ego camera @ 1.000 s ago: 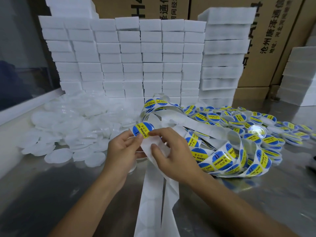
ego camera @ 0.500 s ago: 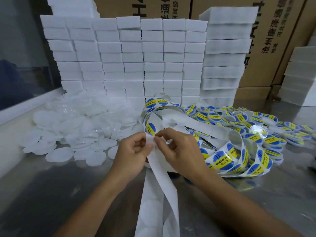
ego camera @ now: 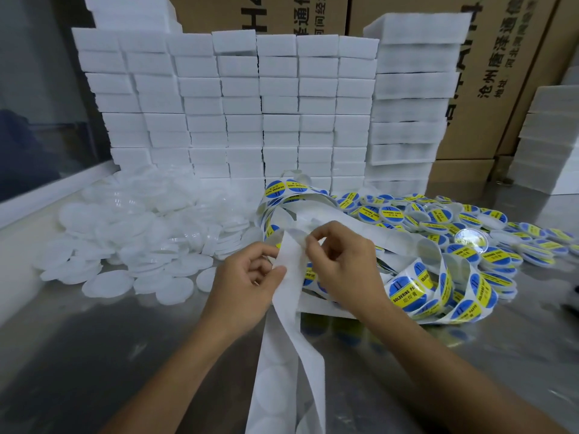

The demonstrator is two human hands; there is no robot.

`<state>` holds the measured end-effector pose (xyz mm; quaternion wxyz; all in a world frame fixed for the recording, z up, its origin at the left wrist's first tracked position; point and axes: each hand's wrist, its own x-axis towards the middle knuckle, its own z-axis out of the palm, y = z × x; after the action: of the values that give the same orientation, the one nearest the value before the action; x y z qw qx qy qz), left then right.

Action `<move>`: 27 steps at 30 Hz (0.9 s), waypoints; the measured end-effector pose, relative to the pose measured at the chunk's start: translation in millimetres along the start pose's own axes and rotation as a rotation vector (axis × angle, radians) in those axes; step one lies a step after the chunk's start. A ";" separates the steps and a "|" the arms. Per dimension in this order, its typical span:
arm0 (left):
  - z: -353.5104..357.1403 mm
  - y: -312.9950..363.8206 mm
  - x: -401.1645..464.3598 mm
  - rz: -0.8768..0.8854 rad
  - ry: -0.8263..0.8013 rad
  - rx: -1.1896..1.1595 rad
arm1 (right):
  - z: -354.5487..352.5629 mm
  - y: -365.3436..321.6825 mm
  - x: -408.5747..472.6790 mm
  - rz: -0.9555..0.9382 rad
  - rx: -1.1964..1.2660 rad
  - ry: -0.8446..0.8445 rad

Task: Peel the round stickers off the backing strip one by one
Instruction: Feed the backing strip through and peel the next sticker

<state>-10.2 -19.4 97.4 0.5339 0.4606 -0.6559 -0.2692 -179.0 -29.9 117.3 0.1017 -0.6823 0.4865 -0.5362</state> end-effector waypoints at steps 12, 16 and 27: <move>-7.6 -4.6 1.9 0.013 0.168 0.033 | -12.5 -1.1 14.9 0.741 1.024 0.127; -24.5 -6.1 7.5 -0.086 0.323 -0.045 | -9.5 -3.7 12.2 0.716 0.983 0.089; -51.9 -25.3 10.5 -0.128 -0.111 0.740 | -8.0 -7.9 10.4 0.563 0.739 0.036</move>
<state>47.0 -32.4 95.6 0.2773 0.6472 -0.7065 -0.0713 -181.8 -30.9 132.4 0.4713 -0.4322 0.4309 -0.6367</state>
